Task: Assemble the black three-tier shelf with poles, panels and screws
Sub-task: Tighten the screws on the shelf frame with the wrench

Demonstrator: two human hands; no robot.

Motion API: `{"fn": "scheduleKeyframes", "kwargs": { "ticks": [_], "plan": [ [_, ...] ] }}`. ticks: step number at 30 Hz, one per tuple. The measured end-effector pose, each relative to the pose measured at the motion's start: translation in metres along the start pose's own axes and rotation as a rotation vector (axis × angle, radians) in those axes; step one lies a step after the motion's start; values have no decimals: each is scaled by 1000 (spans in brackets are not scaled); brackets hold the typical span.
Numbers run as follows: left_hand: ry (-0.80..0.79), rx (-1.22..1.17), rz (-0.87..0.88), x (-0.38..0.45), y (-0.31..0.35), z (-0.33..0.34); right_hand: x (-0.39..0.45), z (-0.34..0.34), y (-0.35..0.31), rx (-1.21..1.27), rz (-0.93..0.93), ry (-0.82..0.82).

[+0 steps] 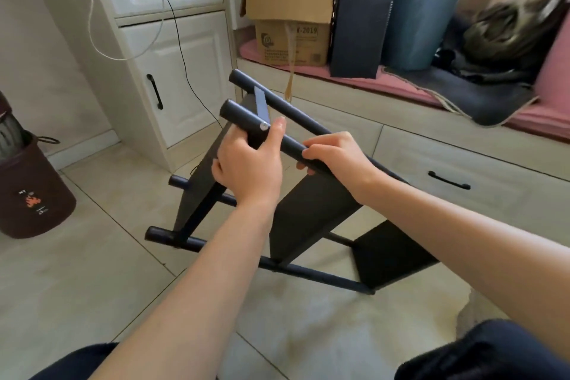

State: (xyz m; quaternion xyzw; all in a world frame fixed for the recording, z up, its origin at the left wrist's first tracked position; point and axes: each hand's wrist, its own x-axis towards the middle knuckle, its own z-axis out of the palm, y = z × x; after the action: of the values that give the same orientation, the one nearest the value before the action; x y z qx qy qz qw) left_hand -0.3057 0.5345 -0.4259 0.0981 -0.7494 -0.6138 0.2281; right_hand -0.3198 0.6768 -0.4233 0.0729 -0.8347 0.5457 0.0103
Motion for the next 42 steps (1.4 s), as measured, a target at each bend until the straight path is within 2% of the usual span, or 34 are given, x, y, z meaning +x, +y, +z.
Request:
{"fn": "scheduleKeyframes", "kwargs": {
  "ticks": [5,12,17,22,28,37,42],
  "plan": [
    [-41,147,216,1,40,16,-7,-30,-12,186,9,100],
    [-19,225,451,-24,73,62,-33,-68,8,412,-77,247],
    [-93,219,599,-48,85,94,-60,-101,26,500,-78,243],
    [-218,191,670,-61,93,115,-83,-118,35,558,-20,322],
    [-278,152,746,-80,94,128,-107,-122,42,581,31,446],
    [-496,131,858,-99,87,130,-137,-116,49,789,109,482],
    [-639,130,803,-99,84,123,-148,-112,61,761,123,386]
  ]
}}
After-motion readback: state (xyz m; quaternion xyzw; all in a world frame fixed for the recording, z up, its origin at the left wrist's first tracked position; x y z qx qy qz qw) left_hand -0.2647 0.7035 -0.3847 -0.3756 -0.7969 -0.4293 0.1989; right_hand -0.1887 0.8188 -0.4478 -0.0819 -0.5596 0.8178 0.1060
